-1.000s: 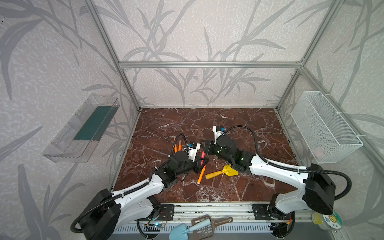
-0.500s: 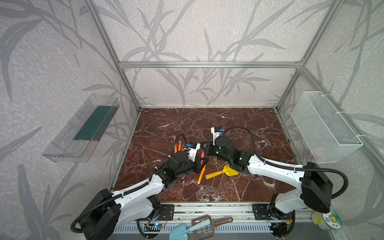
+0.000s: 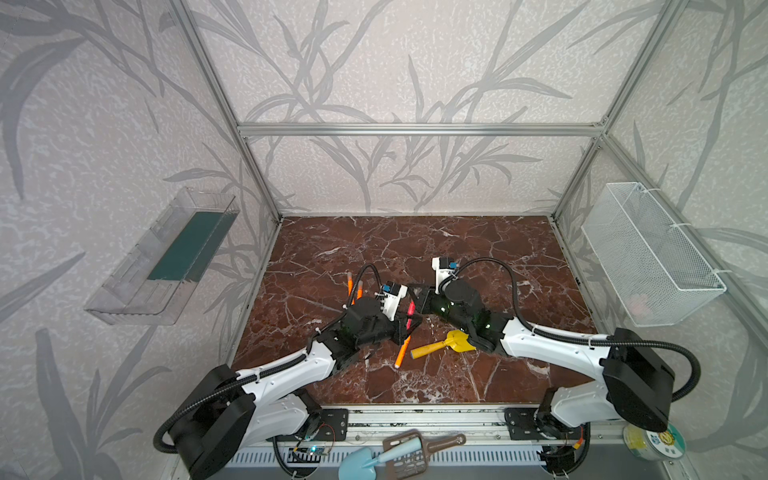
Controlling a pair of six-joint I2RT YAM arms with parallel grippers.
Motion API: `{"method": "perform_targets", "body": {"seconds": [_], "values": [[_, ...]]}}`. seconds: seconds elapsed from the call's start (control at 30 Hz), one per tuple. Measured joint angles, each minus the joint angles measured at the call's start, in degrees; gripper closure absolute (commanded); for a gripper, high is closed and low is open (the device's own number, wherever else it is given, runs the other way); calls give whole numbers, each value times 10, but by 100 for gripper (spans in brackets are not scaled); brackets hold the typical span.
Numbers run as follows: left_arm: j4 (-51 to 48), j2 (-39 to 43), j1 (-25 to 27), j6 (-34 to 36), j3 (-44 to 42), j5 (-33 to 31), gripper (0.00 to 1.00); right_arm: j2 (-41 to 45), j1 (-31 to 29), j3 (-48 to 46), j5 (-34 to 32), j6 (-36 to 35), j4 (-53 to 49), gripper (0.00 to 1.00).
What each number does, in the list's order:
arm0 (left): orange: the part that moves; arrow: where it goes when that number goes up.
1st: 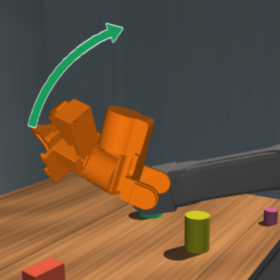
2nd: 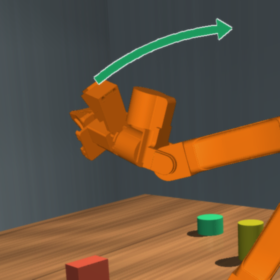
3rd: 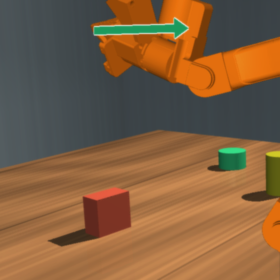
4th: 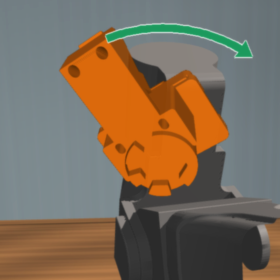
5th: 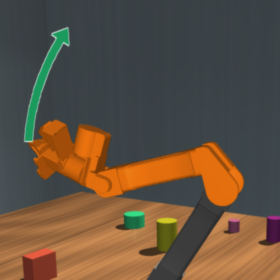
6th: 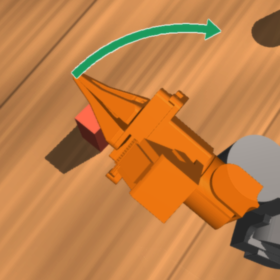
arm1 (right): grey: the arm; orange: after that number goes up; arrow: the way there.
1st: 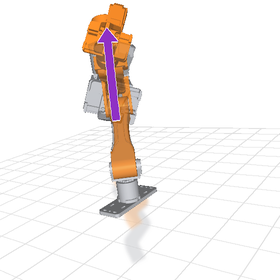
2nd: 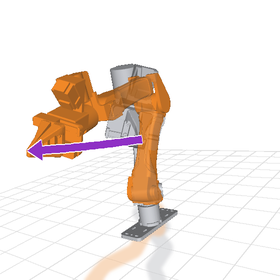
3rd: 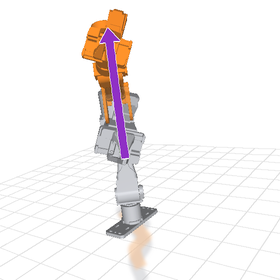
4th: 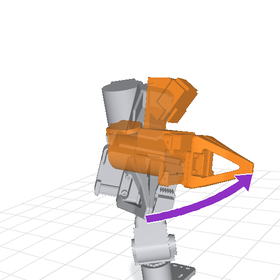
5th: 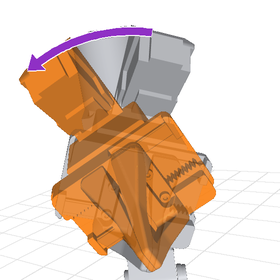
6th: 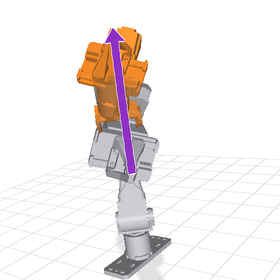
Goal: Insert the pens into the pen caps
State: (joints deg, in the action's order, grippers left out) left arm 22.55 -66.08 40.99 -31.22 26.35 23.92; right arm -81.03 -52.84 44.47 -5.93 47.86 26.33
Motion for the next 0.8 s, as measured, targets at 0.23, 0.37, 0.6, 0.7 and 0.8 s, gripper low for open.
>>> {"method": "perform_targets", "body": {"seconds": [0.23, 0.37, 0.6, 0.7, 0.8], "values": [[-49, 23, -2, 35, 28, -19, 100, 8, -2, -27, 3, 50, 75, 100], [-99, 48, 0, 62, 44, -43, 100, 8, -11, -24, -7, 71, 92, 100], [-140, 72, -6, 82, 55, -44, 100, 8, -19, -15, -9, 68, 96, 100], [-131, 70, -31, 78, 55, 10, 100, 7, -19, -22, -4, 45, 122, 100], [-119, 68, -52, 72, 55, 68, 100, 7, -19, -41, 1, 13, 173, 100]]}}
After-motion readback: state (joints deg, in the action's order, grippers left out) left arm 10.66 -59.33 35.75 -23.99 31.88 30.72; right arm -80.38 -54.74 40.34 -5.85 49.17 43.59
